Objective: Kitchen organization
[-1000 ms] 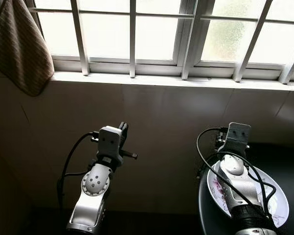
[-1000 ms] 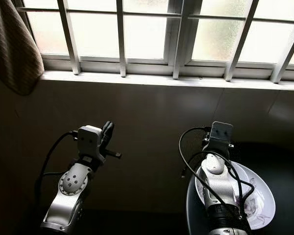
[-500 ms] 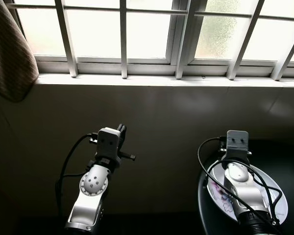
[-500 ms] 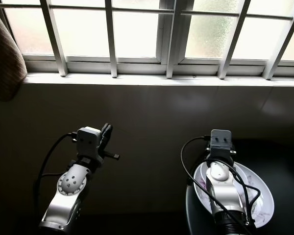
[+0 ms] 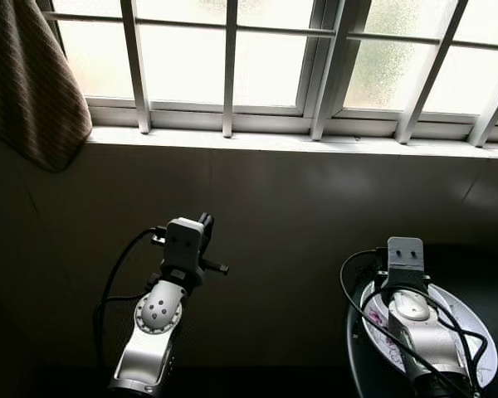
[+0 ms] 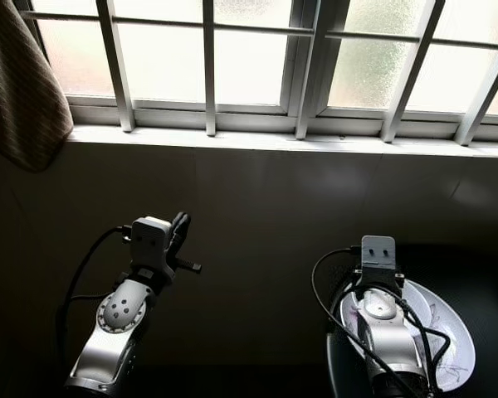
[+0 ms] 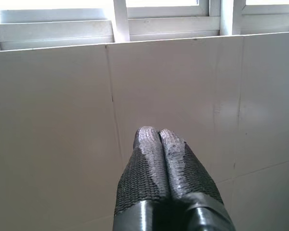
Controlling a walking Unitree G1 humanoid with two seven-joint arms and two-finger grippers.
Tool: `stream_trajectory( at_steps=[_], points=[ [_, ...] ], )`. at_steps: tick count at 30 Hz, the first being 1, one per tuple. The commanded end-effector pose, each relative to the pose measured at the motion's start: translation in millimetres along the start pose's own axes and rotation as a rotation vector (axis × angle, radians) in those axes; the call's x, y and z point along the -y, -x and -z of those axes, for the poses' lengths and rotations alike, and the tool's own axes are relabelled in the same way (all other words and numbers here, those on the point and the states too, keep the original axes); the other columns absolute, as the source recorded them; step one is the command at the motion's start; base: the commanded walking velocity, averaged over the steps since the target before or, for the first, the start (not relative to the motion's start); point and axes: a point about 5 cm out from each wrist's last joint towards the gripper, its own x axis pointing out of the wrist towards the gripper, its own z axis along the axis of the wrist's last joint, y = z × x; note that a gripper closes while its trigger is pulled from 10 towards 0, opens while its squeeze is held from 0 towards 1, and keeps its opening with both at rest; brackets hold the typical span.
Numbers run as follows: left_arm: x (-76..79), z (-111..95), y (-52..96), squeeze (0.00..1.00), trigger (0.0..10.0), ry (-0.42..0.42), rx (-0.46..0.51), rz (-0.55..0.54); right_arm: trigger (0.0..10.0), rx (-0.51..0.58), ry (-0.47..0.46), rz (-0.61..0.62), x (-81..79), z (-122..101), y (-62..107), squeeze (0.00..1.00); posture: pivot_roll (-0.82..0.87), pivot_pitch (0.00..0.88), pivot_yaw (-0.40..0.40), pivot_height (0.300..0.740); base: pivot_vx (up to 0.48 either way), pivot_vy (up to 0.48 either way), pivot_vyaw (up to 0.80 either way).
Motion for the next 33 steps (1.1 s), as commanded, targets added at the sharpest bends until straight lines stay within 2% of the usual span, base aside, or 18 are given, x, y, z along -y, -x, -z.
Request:
stream_trajectory(
  at_steps=[1,4,8,10,12,19,24,28,33],
  points=[
    [3.7,3,0.5,0.00,10.0,0.000,-0.016,0.014,10.0,0.013,0.013,0.024,9.0,-5,0.6,0.00,0.02,0.000,-0.057,0.740,0.000,0.000,0.00],
    [4.4,4,1.0,0.00,10.0,0.001,-0.023,0.015,10.0,-0.014,0.054,0.031,16.7,-3,1.7,0.00,0.01,0.000,-0.057,0.740,0.000,0.000,0.00],
    [5.6,5,0.3,0.00,10.0,0.003,-0.025,0.017,10.0,-0.043,0.069,0.016,18.8,1,2.3,0.00,0.01,0.000,-0.056,0.740,0.000,0.000,0.00],
    [5.8,5,0.0,0.00,10.0,0.004,-0.025,0.018,10.0,-0.059,0.070,0.007,19.1,3,2.5,0.00,0.01,0.000,-0.056,0.740,0.000,0.000,0.00],
    [6.3,4,-0.6,0.00,10.0,0.005,-0.025,0.019,10.0,-0.124,0.055,-0.062,16.9,13,2.4,0.00,0.00,0.000,-0.055,0.740,0.000,0.000,0.00],
    [5.0,5,-0.9,0.00,10.0,0.000,-0.029,0.017,10.0,-0.165,0.058,-0.101,16.4,16,-1.2,0.00,0.01,0.000,-0.057,0.740,0.000,0.000,0.00],
    [3.6,5,-0.4,0.00,10.0,-0.002,-0.030,0.010,10.0,-0.261,0.007,-0.089,22.7,28,-6.7,0.00,0.02,0.000,-0.061,0.740,0.000,0.000,0.00],
    [2.9,6,0.2,0.00,10.0,-0.003,-0.032,0.007,10.0,-0.293,-0.013,-0.095,25.5,32,-9.3,0.00,0.02,0.000,-0.062,0.740,0.000,0.000,0.00],
    [2.7,7,0.3,0.00,10.0,-0.007,-0.037,0.008,10.0,-0.377,-0.056,-0.180,22.4,42,-13.3,0.00,0.02,0.000,-0.059,0.740,0.000,0.000,0.00]
  ],
)
